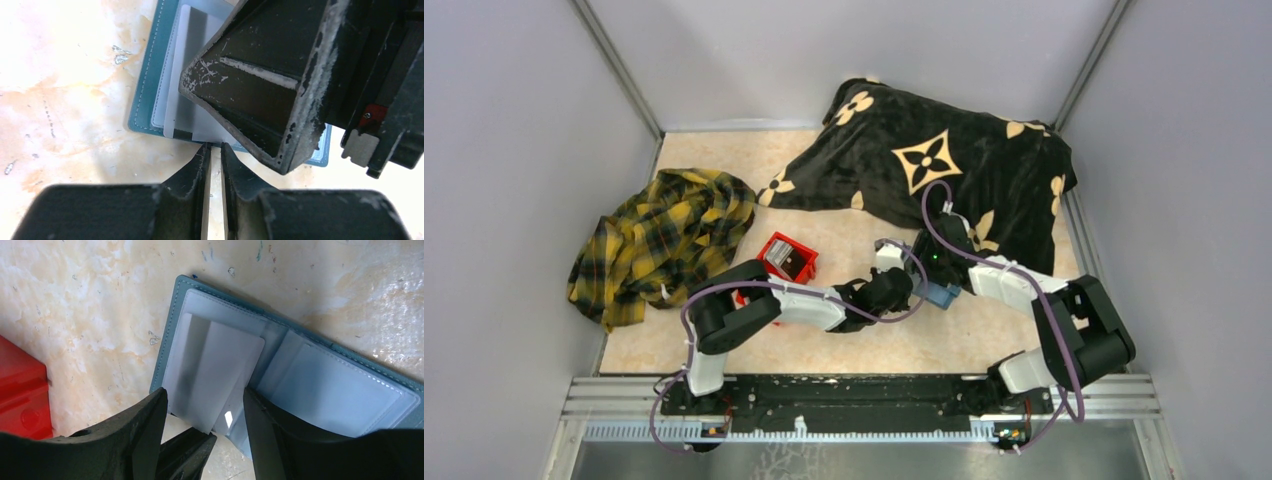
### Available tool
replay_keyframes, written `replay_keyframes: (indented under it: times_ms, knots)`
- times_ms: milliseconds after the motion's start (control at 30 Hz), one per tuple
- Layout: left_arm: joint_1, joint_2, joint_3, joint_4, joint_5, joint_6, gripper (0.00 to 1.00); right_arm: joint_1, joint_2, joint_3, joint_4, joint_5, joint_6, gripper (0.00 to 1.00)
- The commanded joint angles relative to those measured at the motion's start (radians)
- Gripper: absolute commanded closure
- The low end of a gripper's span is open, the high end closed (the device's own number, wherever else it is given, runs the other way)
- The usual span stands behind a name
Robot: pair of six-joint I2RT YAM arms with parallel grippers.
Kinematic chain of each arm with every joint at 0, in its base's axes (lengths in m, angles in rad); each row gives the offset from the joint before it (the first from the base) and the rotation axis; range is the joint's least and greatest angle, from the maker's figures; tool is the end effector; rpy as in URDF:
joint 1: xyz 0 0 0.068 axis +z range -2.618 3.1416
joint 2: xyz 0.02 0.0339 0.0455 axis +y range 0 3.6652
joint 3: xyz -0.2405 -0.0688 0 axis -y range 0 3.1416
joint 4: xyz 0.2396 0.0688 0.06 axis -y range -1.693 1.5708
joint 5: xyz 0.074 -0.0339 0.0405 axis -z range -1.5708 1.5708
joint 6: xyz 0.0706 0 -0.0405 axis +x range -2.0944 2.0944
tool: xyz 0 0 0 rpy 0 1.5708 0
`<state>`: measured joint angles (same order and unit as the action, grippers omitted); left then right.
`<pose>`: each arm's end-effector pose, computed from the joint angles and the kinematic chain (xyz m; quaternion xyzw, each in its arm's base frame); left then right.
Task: Put the credit cards into the card holder
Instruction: Insert the credit card into the card holder.
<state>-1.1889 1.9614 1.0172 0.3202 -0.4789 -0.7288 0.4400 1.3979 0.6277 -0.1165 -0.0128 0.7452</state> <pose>0.1836 -0.3698 0.0971 0.0919 0.8665 -0.2413 0.4272 0.2563 0.1217 0.1146 0.1411 0.9314 0.1923 0.2749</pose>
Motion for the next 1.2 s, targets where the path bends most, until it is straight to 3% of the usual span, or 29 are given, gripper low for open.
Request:
replay_keyframes:
  times_ms: [0, 633, 867, 1167]
  knots:
    - [-0.003, -0.038, -0.018, 0.015, -0.055, 0.041, 0.81, 0.014, 0.015, -0.01, 0.023, -0.006, 0.01, 0.42]
    - [-0.026, -0.106, -0.052, 0.097, -0.089, 0.113, 0.79, 0.019, 0.027, -0.001, 0.031, -0.012, 0.04, 0.42]
    - [-0.073, -0.238, -0.133, 0.022, -0.171, 0.103, 0.77, 0.019, 0.033, 0.016, 0.02, -0.014, 0.047, 0.41]
    - [-0.038, -0.238, -0.147, -0.012, -0.303, 0.17, 0.73, 0.021, 0.074, 0.061, -0.005, -0.013, 0.052, 0.41]
